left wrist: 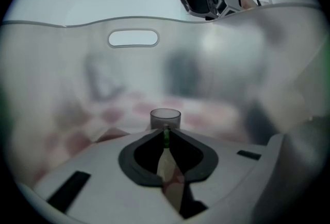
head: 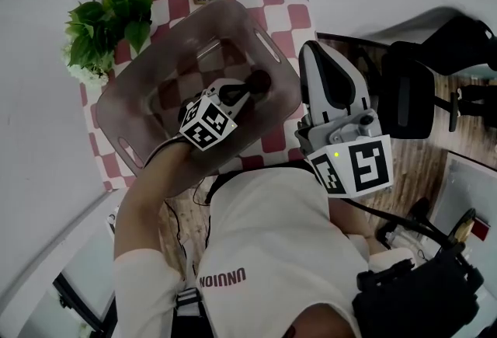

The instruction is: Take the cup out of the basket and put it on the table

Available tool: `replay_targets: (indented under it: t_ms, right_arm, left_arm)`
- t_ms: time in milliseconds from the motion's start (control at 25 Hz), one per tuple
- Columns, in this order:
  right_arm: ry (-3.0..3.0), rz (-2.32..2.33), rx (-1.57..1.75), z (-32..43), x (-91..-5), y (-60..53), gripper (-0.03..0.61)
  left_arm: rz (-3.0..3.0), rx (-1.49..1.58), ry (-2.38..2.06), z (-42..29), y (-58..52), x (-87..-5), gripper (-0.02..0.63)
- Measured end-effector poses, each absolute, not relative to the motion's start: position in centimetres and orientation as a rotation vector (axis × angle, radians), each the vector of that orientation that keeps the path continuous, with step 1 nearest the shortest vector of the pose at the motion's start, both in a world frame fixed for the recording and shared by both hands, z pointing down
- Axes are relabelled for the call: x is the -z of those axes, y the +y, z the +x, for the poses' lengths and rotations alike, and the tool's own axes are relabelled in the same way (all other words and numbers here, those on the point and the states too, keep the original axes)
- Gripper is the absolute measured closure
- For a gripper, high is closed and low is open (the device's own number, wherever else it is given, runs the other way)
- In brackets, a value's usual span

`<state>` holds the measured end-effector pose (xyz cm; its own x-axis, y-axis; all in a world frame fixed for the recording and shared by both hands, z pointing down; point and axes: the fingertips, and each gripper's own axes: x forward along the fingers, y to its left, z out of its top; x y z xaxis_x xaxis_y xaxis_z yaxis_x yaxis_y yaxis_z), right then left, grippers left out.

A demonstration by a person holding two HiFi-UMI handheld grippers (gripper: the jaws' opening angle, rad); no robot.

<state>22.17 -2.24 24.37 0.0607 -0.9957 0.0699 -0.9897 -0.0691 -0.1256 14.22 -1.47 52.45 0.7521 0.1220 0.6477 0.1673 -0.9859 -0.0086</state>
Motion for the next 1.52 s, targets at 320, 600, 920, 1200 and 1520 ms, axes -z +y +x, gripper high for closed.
replay_targets:
  t_ms: [320,600,920,1200,1520]
  right_arm:
    - [2.148,-2.208,0.219,21.6,-24.4,-2.5,0.560]
    - [2.175,-2.175,0.206,21.2,-24.1,-2.7,0.560]
    - [2.199,-2.153,0.197,20.8,-24.0,-2.9,0.560]
    - [2.220,-2.134,0.181,20.4,-23.8,-3.3,0.560]
    - [2.231,-2.126,0.180,20.1,-23.9,-3.5,0.560]
  left_arm:
    - [-2.874,1.010,-0.241,14.5,-1.3,-50.2,0.568]
    - [-2.907,0.976,-0.205,14.6,-1.3,-48.5,0.568]
    - [-2.947,0.922,-0.153,14.6,-1.5,-46.4,0.568]
    - [-2.981,0.842,-0.037,14.6,-3.0,-43.7,0.568]
    - [-3.022,0.746,0.064,14.8,-4.0,-40.5,0.568]
